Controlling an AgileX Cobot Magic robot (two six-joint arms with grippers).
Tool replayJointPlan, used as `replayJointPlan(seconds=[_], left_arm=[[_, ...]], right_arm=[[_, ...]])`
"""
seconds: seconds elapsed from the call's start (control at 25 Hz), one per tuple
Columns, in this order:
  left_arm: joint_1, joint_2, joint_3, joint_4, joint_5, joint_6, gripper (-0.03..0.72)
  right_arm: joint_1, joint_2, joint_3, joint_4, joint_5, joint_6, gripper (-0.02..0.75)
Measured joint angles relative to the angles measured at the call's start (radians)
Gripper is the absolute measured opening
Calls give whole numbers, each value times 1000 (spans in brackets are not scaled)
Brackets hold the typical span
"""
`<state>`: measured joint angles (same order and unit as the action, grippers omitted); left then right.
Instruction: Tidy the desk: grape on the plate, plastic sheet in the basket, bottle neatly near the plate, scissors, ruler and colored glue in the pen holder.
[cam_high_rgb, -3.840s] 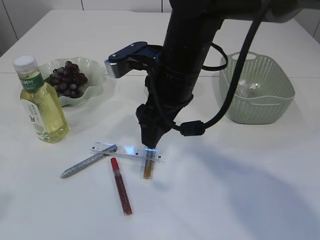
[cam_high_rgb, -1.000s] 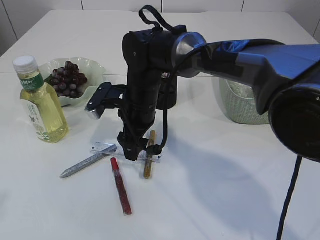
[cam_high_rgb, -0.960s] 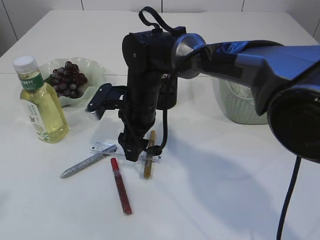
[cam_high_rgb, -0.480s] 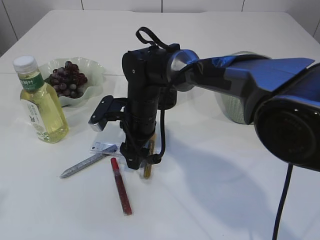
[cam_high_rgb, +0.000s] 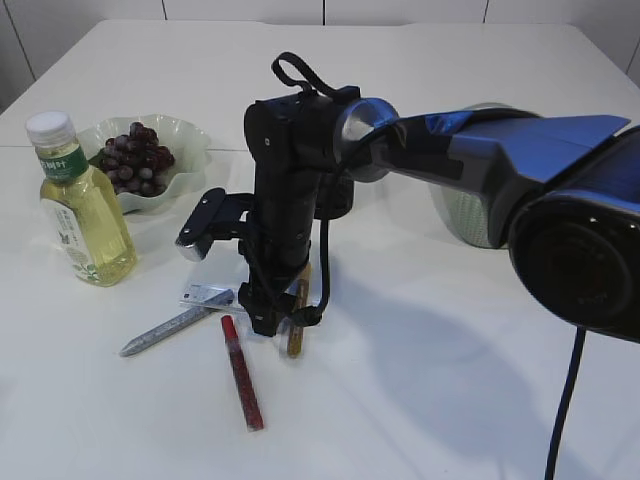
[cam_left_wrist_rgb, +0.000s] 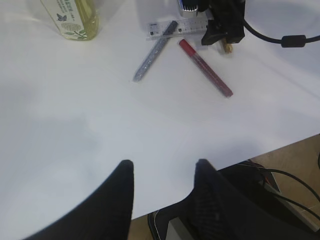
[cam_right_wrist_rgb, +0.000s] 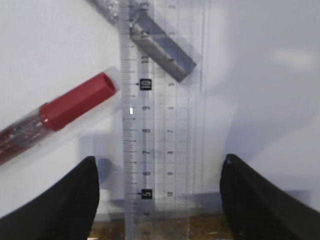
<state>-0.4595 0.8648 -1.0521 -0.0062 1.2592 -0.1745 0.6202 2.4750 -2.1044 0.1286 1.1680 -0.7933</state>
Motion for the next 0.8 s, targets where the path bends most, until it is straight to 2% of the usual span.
replayJointPlan(seconds=[0.6,0.8], left_arm=[[0,0,0,0,0,0,300],[0,0,0,-6,0,0,300]], right_arm=[[0,0,0,6,-26,2,542],[0,0,0,6,-26,2,438]])
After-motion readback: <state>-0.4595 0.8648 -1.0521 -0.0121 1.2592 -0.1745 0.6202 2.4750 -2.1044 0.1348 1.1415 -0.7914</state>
